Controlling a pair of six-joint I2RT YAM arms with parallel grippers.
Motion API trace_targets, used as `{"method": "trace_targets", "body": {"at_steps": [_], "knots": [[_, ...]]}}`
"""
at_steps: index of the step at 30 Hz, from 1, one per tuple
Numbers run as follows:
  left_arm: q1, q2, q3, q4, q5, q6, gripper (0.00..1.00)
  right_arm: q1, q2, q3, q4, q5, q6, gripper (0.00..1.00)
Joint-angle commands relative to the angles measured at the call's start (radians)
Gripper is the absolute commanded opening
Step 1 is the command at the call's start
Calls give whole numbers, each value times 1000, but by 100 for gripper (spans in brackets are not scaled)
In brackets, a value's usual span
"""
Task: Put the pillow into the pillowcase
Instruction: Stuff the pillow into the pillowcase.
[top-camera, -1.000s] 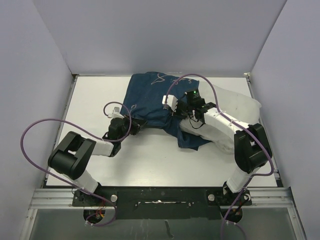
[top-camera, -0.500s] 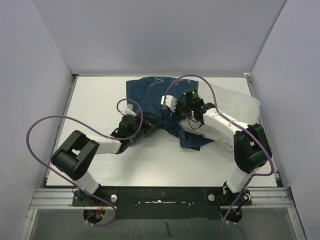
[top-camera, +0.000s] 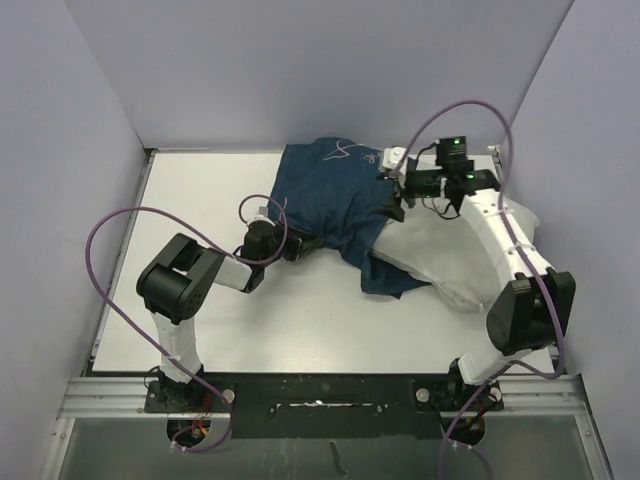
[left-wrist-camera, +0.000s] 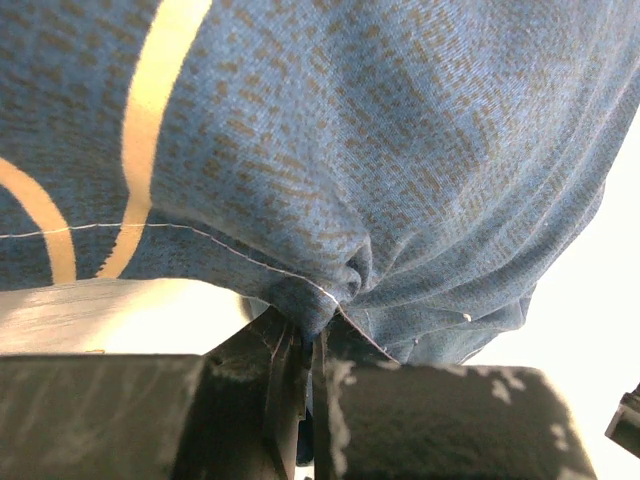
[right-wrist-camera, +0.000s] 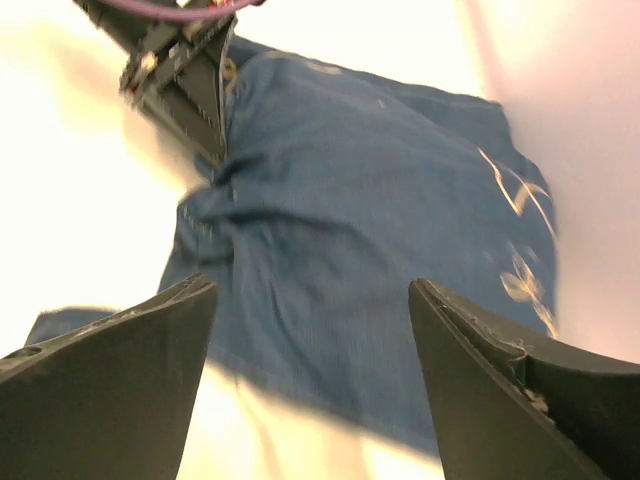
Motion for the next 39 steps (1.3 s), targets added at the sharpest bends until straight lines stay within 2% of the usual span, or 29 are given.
{"method": "trace_targets", "body": {"at_steps": [1,5,7,10,12,13,14,15,16,17,19,22,26,29,31,32,34,39], "knots": [[21,-31,25,30,57,40,0,-85,-133,-24,-322,-46,-332,80],[25,-37,68,11,88,62,0,-138,-151,-114,-349,144,-447,81],[25,-41,88,1,102,70,0,-142,-153,-182,-294,212,-435,86],[23,-49,109,-12,130,80,0,-107,-137,-322,-84,334,-357,94],[21,-59,125,-28,163,85,0,-50,-93,-409,142,468,-281,92],[18,-65,134,-38,181,86,0,-32,-64,-428,248,498,-222,74],[13,-74,150,-59,200,91,0,-25,-27,-425,350,503,-155,35],[3,-79,167,-81,217,96,0,-6,7,-397,417,503,-73,17],[-7,-78,186,-108,236,105,0,18,38,-352,474,496,15,6],[-22,-75,206,-131,248,115,0,45,60,-300,530,486,95,0],[-52,-51,244,-157,255,127,0,91,100,-158,661,460,295,0],[-72,-8,267,-129,261,104,0,127,163,12,753,416,625,0],[-38,7,304,-145,236,135,1,187,192,-39,855,437,764,0],[-1,16,337,-191,239,164,10,214,214,-174,898,491,747,0],[28,-11,326,-243,234,187,23,214,218,-238,890,486,726,0],[42,-43,308,-280,223,206,35,213,213,-270,881,478,716,0],[69,-135,261,-377,180,264,51,207,199,-308,882,464,710,0],[86,-446,172,-664,52,464,75,209,173,-339,893,395,753,0]]}}
